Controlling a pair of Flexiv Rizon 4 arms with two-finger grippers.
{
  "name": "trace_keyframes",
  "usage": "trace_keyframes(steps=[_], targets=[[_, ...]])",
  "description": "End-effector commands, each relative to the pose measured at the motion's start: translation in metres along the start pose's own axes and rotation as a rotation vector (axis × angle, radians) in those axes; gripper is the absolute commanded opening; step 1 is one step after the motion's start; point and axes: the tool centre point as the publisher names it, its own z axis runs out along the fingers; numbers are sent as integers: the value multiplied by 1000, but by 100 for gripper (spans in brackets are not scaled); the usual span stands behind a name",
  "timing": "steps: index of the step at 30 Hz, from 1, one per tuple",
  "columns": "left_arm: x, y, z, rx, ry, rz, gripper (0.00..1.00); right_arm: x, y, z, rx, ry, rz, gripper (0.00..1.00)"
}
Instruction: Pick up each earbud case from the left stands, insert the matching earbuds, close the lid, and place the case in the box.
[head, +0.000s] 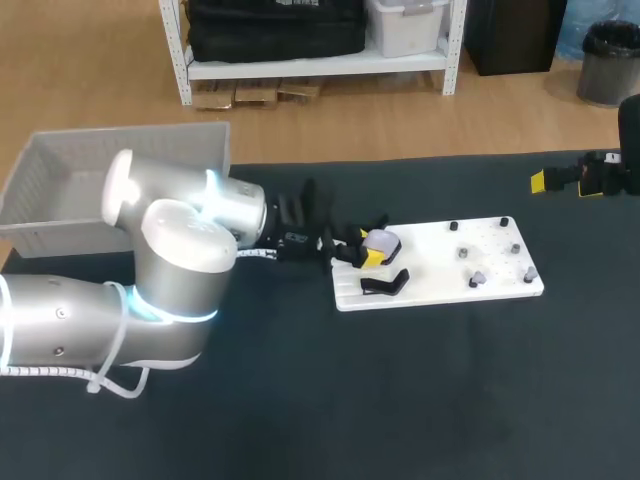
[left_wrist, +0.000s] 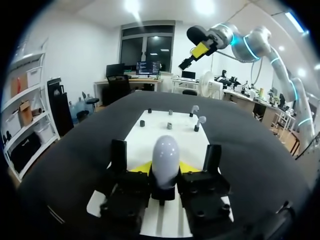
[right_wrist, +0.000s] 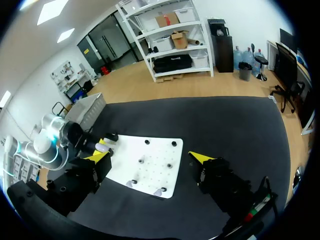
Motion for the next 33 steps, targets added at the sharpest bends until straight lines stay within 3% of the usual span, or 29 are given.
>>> trace_keyframes(steps=[1, 11, 18, 24, 33], targets=[[1, -2, -2, 3, -5, 7, 0, 0, 0, 0, 0, 0, 0, 100], [-17, 4, -24, -14, -33, 43, 0, 0, 0, 0, 0, 0, 0, 100], [-47, -4, -28, -3, -36, 75, 0, 0, 0, 0, 0, 0, 0, 100], [-71, -3, -24, -50, -22, 76, 0, 21, 57, 29, -50, 69, -60, 100], [-103, -2, -11, -67, -32, 95, 0, 45, 93, 50, -66, 143, -98, 100]])
